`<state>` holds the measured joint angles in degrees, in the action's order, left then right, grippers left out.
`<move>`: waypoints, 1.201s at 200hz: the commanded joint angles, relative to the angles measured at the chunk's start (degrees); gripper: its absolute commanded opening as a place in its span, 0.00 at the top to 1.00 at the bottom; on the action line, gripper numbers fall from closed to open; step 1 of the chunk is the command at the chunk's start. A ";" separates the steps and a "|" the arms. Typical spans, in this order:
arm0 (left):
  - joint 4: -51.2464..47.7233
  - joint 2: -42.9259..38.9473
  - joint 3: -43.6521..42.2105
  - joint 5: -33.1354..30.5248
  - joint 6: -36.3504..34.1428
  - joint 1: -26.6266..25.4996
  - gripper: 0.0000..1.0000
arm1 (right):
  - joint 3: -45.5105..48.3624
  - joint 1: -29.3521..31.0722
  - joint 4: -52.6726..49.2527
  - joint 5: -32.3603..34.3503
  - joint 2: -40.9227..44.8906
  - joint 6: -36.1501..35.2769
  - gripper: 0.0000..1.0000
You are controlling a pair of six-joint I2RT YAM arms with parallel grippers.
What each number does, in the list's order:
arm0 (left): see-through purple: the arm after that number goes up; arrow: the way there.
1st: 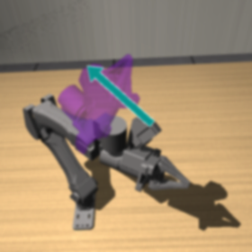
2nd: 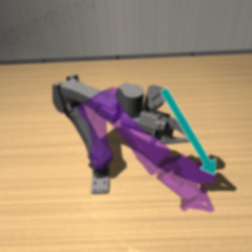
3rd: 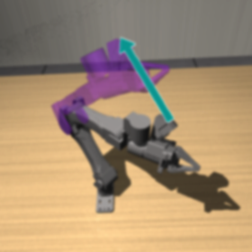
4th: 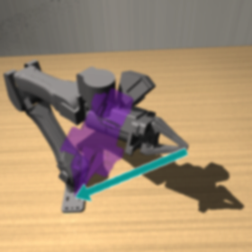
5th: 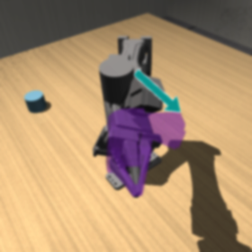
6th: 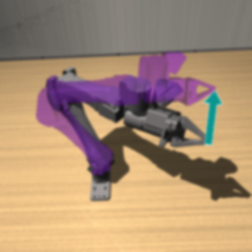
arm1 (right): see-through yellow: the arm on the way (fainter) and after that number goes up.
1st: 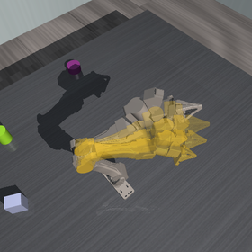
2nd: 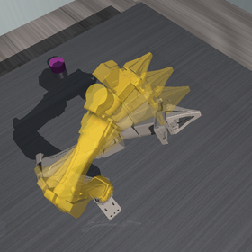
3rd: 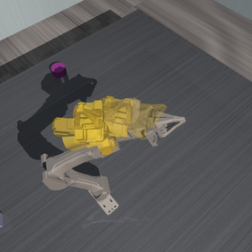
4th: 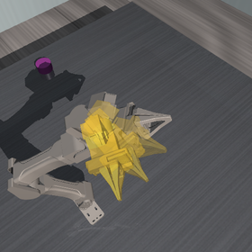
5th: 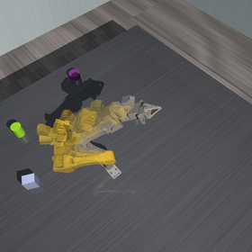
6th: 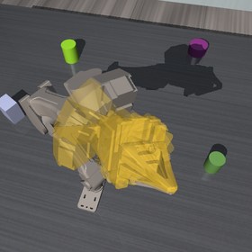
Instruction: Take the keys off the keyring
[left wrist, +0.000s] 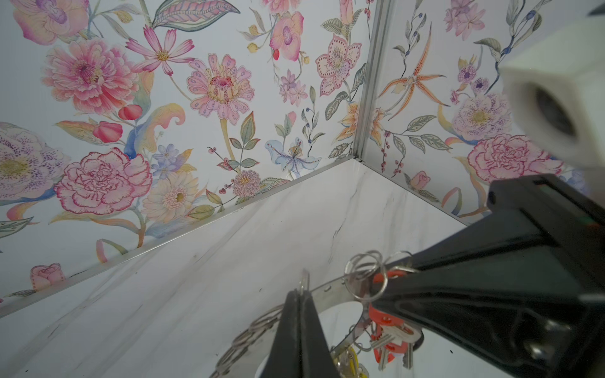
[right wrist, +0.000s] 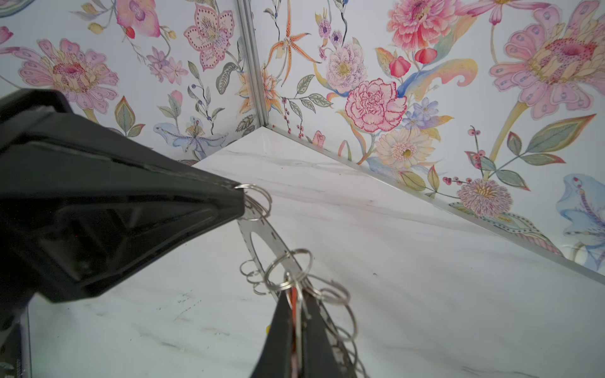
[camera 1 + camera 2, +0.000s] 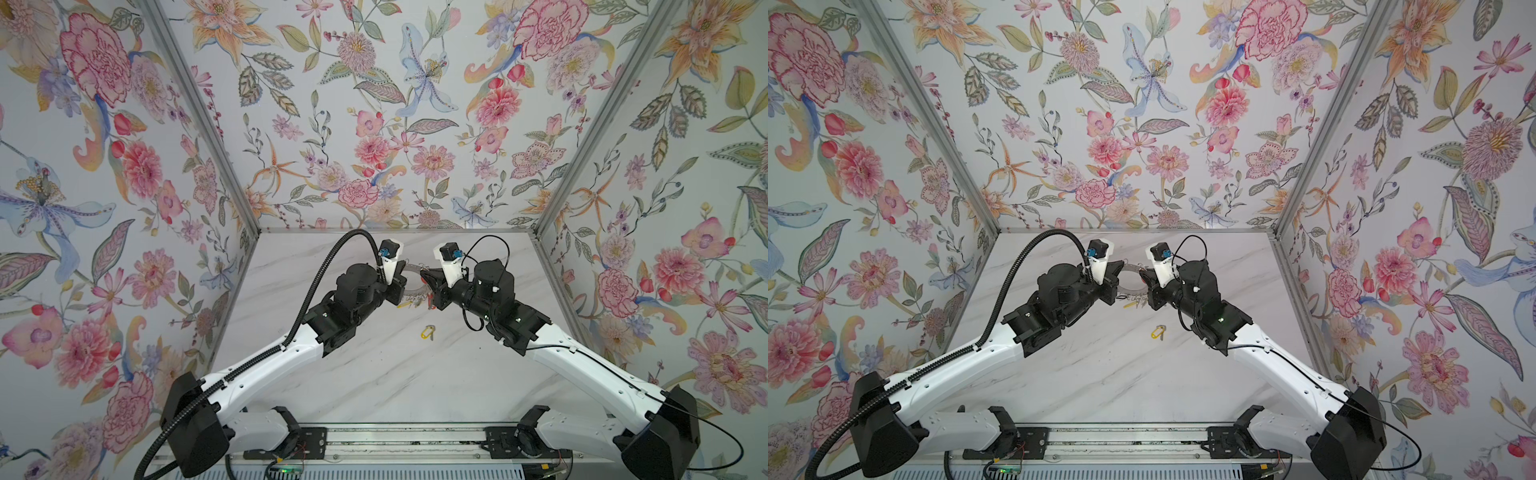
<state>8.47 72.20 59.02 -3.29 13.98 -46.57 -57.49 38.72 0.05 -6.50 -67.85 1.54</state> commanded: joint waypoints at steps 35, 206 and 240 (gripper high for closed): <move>3.10 -3.96 -4.00 4.43 4.90 -0.05 1.00 | -6.66 -4.42 -12.17 -3.40 -1.07 -4.07 1.00; 2.51 -5.74 -8.92 16.22 3.69 -1.18 0.74 | -20.25 -4.89 -36.44 -2.21 -8.29 -22.93 1.00; -1.36 -4.38 -5.54 15.67 -0.34 -0.41 0.65 | -23.25 -3.80 -39.86 -0.67 -9.37 -26.82 1.00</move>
<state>9.85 67.59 49.74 11.20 17.45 -47.31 -76.86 33.95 -37.32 -8.47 -76.97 -21.04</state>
